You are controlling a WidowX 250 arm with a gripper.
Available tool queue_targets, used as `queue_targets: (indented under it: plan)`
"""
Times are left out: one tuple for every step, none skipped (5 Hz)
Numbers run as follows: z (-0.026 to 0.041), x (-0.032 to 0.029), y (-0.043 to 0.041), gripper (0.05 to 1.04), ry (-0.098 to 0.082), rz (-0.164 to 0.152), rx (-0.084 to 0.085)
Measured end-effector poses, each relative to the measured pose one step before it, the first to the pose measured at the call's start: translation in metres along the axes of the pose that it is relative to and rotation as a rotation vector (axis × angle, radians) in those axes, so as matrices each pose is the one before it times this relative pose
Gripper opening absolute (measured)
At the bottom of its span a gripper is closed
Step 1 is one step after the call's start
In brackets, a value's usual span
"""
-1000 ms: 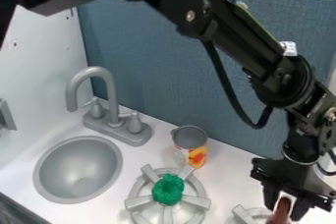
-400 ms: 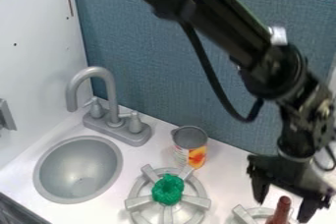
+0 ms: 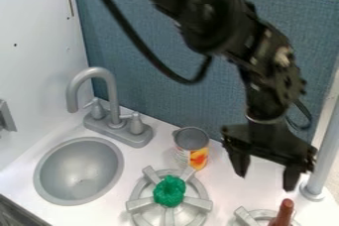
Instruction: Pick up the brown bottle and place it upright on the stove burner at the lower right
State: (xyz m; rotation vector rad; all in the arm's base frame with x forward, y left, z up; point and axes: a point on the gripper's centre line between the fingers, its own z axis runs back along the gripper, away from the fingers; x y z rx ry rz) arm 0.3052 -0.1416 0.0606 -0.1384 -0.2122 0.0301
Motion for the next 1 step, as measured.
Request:
queue_targets:
  plan:
    - [0.02255, -0.00675, 0.0188, 1.001, 0.0187, 0.0144, 0.107]
